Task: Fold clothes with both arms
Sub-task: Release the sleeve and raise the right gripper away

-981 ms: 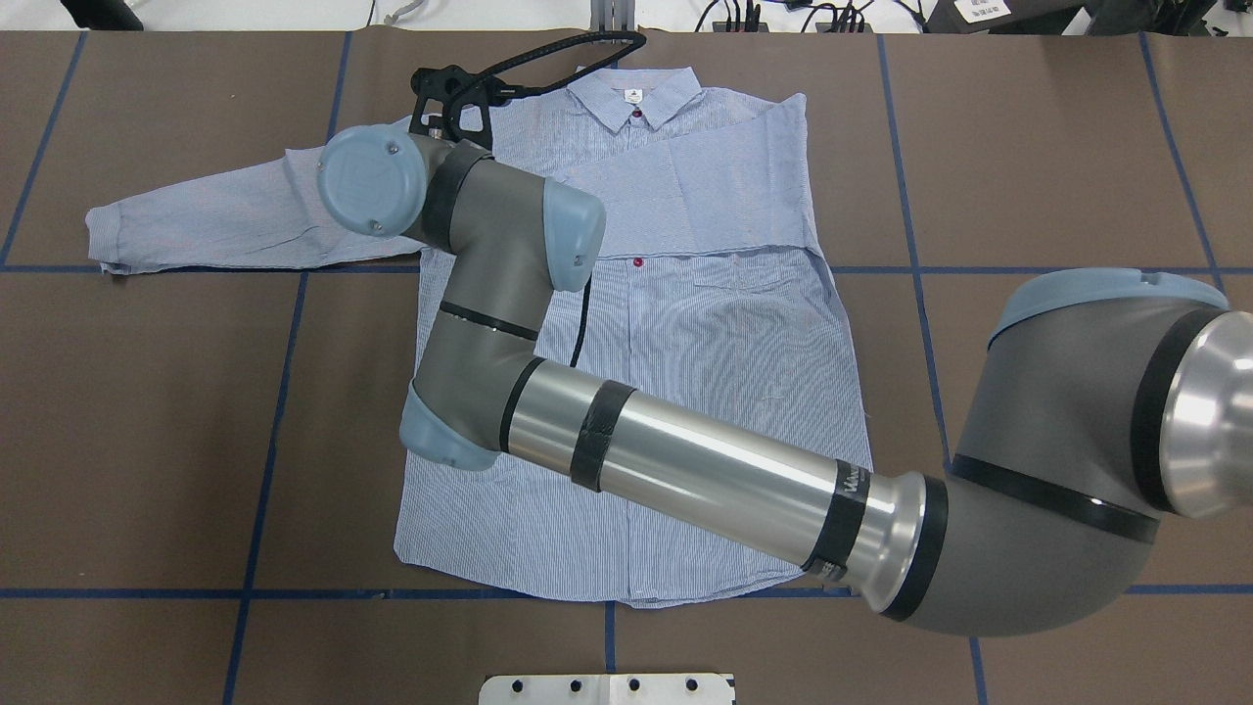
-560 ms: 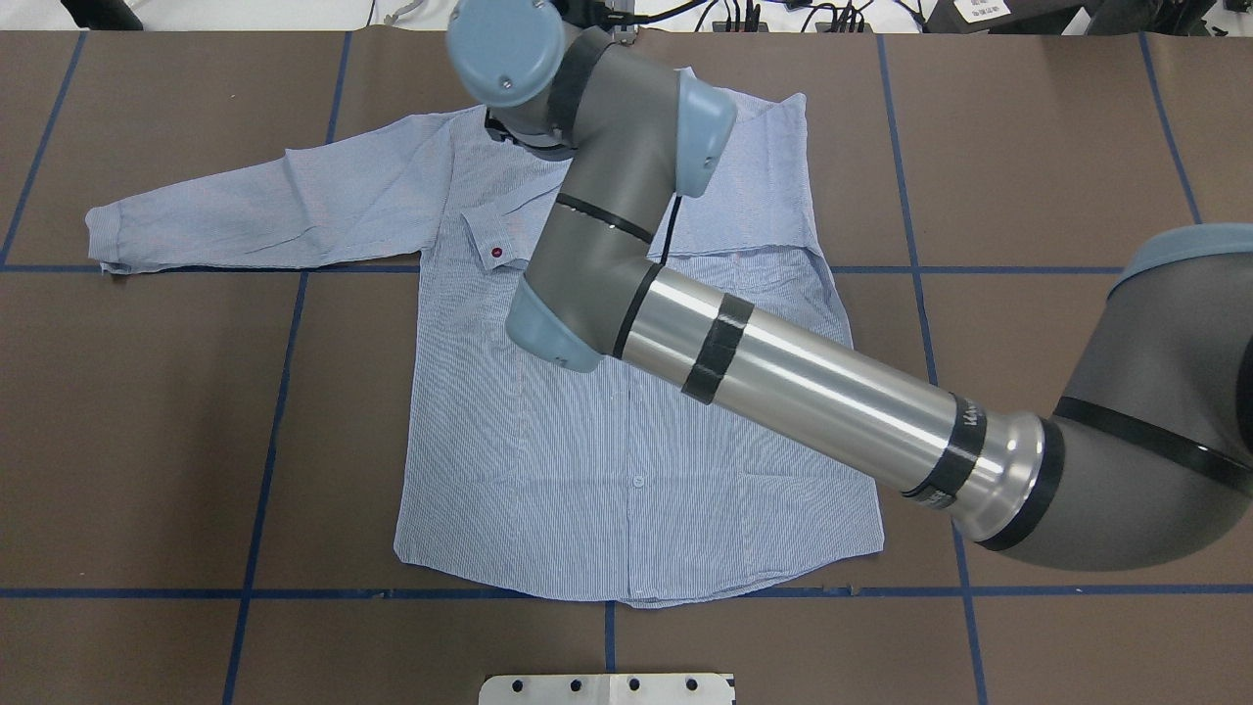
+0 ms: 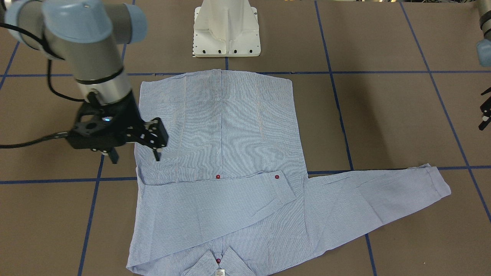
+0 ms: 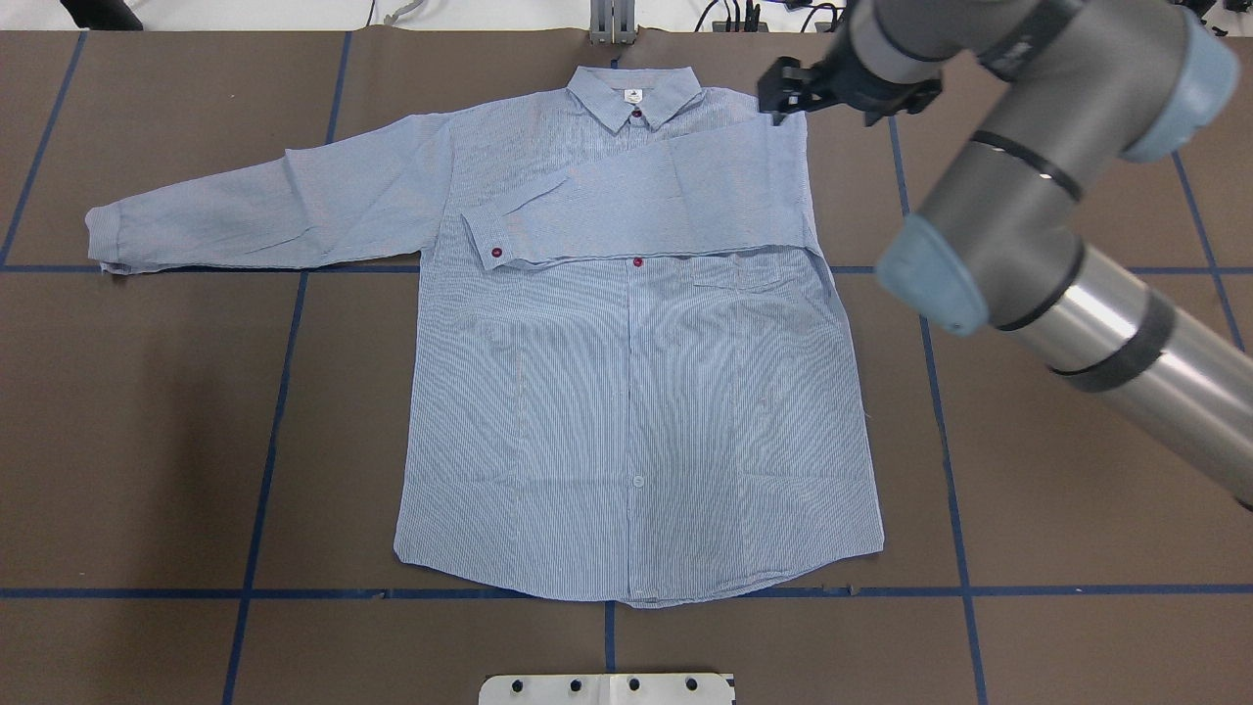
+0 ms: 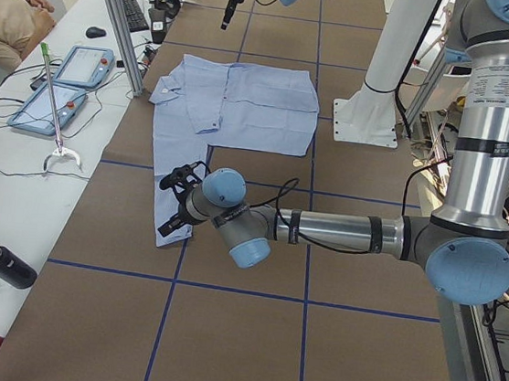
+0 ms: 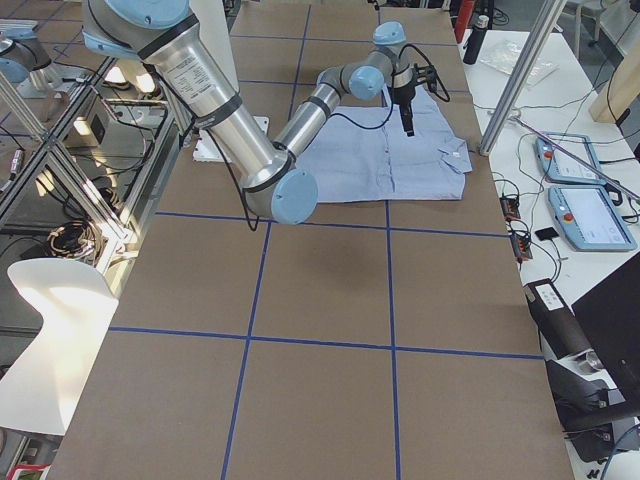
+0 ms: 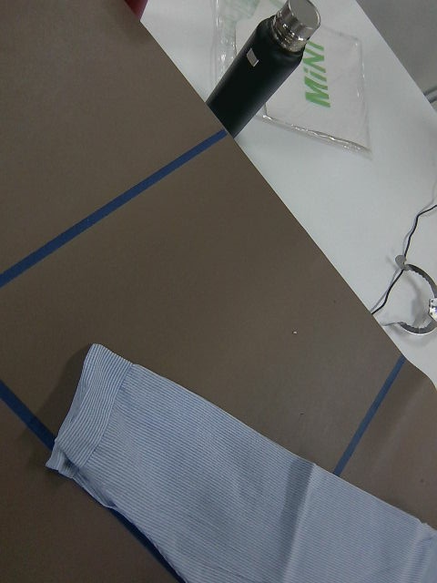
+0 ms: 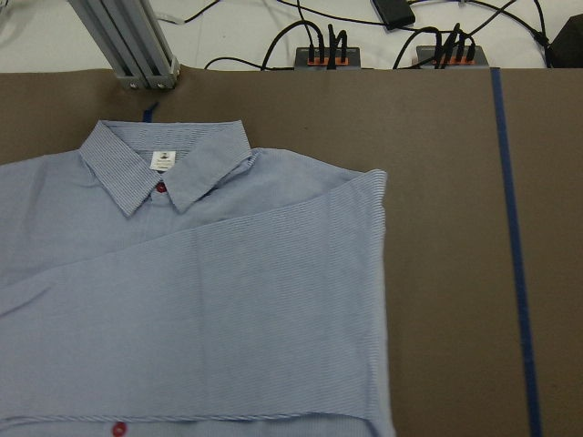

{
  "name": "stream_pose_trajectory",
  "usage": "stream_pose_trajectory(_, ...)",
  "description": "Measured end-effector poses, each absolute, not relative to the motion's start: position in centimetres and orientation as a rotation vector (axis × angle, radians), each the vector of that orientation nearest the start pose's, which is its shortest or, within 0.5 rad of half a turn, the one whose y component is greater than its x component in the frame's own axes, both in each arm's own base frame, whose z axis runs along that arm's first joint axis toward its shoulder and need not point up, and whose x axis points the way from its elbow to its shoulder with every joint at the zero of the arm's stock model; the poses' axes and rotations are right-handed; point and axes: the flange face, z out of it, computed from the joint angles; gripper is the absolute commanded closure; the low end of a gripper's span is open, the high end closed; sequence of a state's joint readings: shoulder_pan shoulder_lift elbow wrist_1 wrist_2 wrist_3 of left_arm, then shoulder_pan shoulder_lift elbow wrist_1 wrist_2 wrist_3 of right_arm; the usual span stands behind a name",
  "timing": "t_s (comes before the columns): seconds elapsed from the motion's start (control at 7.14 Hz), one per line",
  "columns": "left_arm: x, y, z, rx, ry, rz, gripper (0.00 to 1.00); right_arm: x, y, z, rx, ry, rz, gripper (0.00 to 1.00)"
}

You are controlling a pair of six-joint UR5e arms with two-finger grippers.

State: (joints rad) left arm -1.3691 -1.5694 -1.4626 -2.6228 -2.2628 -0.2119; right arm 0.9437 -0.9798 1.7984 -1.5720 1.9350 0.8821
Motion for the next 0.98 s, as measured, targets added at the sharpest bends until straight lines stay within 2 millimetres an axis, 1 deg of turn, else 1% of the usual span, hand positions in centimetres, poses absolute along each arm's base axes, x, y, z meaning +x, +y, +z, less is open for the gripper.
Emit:
stream_pose_trajectory(0.14,4.7,-51.3,60.1,0.735,0.869,0.230,0.00,-23.9,-57.2,26.3,0.344,-0.811,0.032,0.00)
stream_pose_trajectory(0.28,6.7,-51.4,60.5,0.719,0.900,0.150,0.00,-18.7,-56.6,30.8,0.342,-0.826,-0.010,0.00)
stream_pose_trajectory(0.42,9.4,-52.1,60.7,0.703,0.903,0.077,0.00,-14.7,-55.7,35.1,0.351,-0.832,-0.040,0.00)
stream_pose_trajectory(0.56,12.8,-53.3,60.7,0.670,0.919,-0.011,0.00,-11.9,-54.5,38.1,0.352,-0.838,-0.047,0.00)
stream_pose_trajectory(0.7,16.1,-54.0,61.3,0.643,0.937,-0.080,0.00,-10.5,-53.6,39.6,0.350,-0.838,-0.044,0.00)
stream_pose_trajectory(0.84,18.2,-53.8,62.6,0.641,0.942,-0.110,0.00,-9.9,-53.2,40.2,0.350,-0.837,-0.041,0.00)
stream_pose_trajectory(0.98,19.1,-53.4,63.8,0.645,0.943,-0.117,0.00,-9.7,-53.1,40.4,0.350,-0.836,-0.039,0.00)
